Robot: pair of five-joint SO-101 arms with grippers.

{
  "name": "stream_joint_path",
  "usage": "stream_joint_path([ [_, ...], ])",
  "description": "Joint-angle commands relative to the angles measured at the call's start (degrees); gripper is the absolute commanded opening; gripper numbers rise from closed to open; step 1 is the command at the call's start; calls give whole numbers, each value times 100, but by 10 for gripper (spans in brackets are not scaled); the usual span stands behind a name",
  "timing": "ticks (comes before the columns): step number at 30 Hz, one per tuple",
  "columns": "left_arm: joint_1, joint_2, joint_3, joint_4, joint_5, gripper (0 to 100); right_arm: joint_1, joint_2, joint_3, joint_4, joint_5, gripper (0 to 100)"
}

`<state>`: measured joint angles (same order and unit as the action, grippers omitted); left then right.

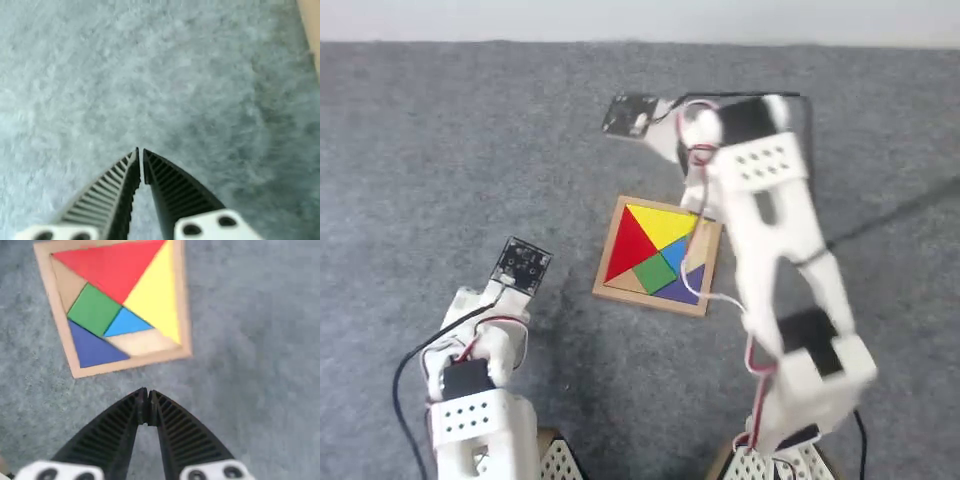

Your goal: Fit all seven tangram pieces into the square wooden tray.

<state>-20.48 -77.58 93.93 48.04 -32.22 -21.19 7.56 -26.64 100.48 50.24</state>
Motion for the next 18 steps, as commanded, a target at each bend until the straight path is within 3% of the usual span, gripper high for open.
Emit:
stream_joint_path([
  [1, -114, -79, 145, -123, 79, 13, 101, -1305, 800, 136, -149, 6],
  [10, -114, -79, 136, -123, 62, 13, 31, -4453, 4756, -1288, -800, 6],
  [18, -114, -79, 136, -123, 62, 13, 409, -5912, 8316, -3969, -3077, 6],
])
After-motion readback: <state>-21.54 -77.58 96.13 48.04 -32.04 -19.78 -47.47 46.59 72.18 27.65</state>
